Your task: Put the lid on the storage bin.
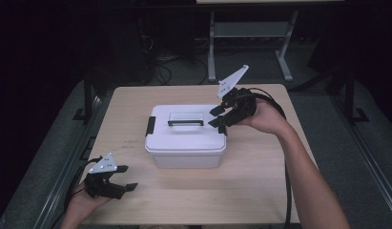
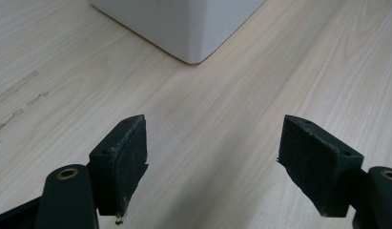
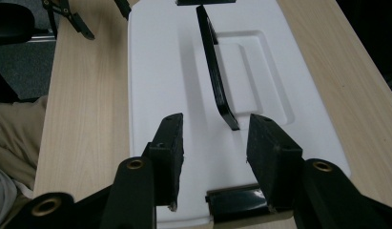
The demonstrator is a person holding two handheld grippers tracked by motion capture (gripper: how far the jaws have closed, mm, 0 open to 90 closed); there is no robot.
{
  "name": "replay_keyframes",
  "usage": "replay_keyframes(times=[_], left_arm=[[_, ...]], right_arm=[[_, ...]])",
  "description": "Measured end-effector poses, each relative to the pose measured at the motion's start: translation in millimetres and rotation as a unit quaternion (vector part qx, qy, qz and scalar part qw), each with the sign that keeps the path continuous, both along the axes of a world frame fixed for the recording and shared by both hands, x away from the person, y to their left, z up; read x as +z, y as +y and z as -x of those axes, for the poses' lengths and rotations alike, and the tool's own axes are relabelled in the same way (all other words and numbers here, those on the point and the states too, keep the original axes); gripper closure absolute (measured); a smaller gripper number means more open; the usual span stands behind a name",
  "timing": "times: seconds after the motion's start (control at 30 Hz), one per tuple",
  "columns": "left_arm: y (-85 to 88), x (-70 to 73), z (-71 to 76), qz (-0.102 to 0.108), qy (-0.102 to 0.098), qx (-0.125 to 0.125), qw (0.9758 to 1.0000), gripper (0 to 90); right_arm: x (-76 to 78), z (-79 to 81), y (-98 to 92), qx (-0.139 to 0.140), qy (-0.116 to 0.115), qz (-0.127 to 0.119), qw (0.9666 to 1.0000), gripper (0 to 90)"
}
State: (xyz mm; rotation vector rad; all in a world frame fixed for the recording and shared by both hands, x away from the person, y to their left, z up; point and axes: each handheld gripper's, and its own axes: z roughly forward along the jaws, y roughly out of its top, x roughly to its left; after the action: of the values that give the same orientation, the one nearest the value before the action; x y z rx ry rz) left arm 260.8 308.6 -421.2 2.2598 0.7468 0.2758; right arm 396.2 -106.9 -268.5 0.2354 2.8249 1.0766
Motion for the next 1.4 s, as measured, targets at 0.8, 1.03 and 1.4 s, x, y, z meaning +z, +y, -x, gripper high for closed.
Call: replay_keyframes(times=[0.8,1.03,1.4], left_arm=[[-0.7,-1.1,-0.7,-0.004,0.003,0.0,1.0,24.4],[-0.9,-0.7,-0.4,-0.004,0.003,-0.001,1.0,24.3],[-2.6,-1.4,-0.8,-0.001,0.004,0.0,1.0,24.1]], right_arm=[[0.2,8.4,-25.3,-0.022,0.003,0.007,0.9997,53.5],[0.9,10.8,-27.8,-0.025,0.004,0.011,0.9996,52.3],[-1.6,13.8,-35.1,-0.03,0.004,0.013,0.9995,51.0]])
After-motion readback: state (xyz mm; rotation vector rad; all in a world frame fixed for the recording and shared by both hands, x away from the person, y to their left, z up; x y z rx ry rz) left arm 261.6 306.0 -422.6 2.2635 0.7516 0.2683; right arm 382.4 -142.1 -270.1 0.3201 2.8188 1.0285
